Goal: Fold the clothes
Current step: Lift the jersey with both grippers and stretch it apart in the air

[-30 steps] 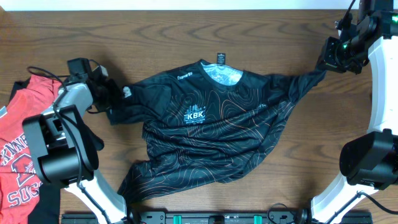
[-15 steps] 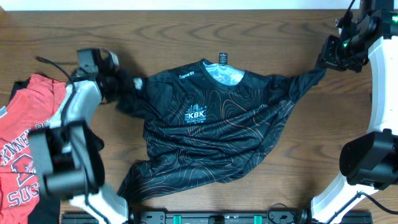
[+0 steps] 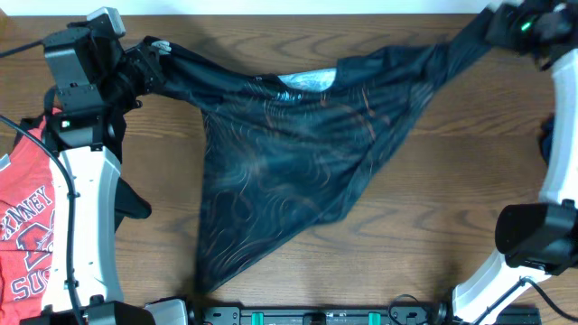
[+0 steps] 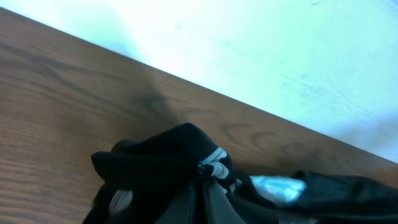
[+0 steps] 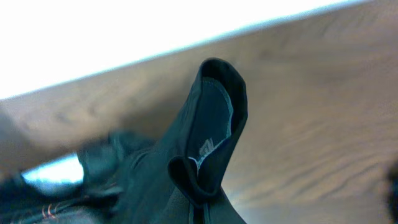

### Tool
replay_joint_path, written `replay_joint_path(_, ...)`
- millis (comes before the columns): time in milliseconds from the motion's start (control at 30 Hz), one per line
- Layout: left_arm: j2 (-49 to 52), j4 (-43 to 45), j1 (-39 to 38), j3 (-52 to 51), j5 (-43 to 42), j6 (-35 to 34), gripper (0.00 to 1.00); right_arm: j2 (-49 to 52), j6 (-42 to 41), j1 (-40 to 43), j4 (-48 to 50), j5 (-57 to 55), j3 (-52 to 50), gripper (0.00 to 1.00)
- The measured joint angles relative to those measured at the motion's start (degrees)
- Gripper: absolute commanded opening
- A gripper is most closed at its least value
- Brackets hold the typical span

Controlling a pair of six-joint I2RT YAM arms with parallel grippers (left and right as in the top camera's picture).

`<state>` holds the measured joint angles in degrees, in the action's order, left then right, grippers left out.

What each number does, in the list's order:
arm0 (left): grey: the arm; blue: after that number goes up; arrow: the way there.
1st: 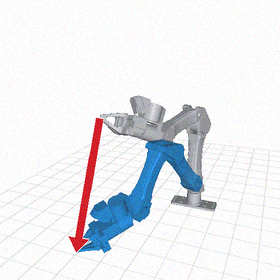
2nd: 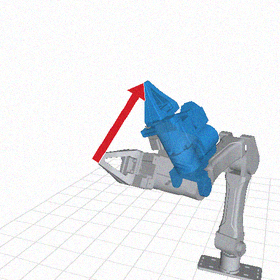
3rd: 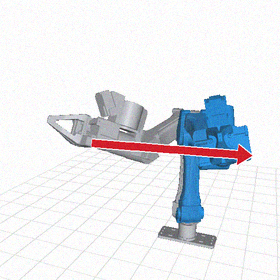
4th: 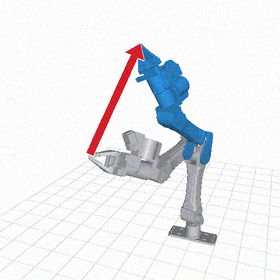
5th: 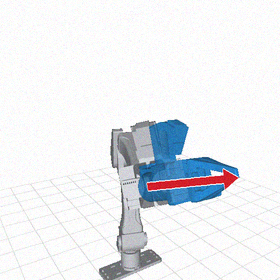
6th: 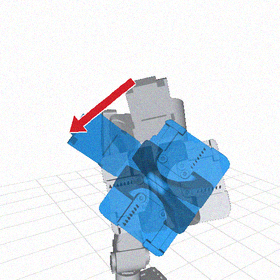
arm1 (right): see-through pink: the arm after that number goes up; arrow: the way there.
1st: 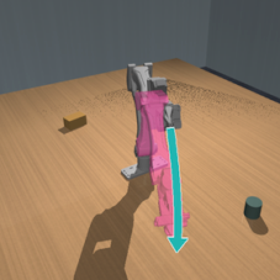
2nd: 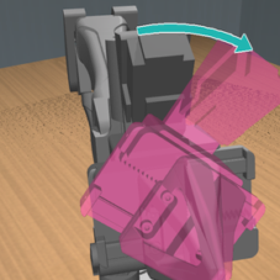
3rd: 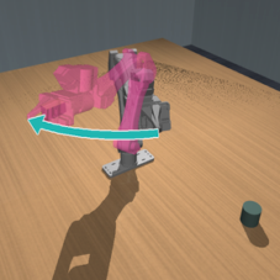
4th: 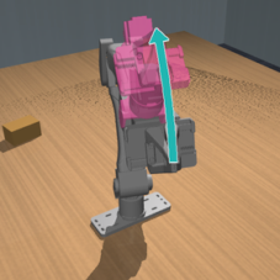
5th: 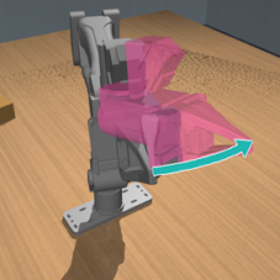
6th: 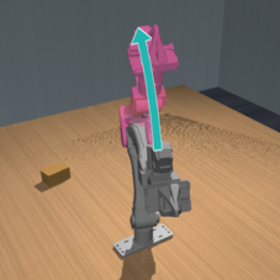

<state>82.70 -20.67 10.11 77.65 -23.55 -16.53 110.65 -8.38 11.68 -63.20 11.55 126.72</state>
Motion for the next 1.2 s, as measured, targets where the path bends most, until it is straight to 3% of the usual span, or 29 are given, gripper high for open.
replay_joint_path(167, 0.5, -0.3, 0.0, 5.6, 0.3, 0.0, 0.06, 0.0, -0.8, 4.2, -1.5, 0.5, 15.3, 0.01)
replay_joint_path(433, 0.5, -0.2, 0.4, 23.6, 3.1, 0.0, 0.06, -0.2, -3.2, 13.0, -4.3, 5.9, 34.7, 0.01)
replay_joint_path(667, 0.0, -2.9, 2.1, 32.1, 4.3, 0.0, 0.06, -0.9, -5.0, 16.5, -6.8, 12.2, 36.7, 0.01)
replay_joint_path(1200, -3.0, -4.8, 0.3, 34.2, 2.2, 3.8, 0.06, -1.7, -1.4, 16.5, -10.7, 14.1, 36.7, 0.01)
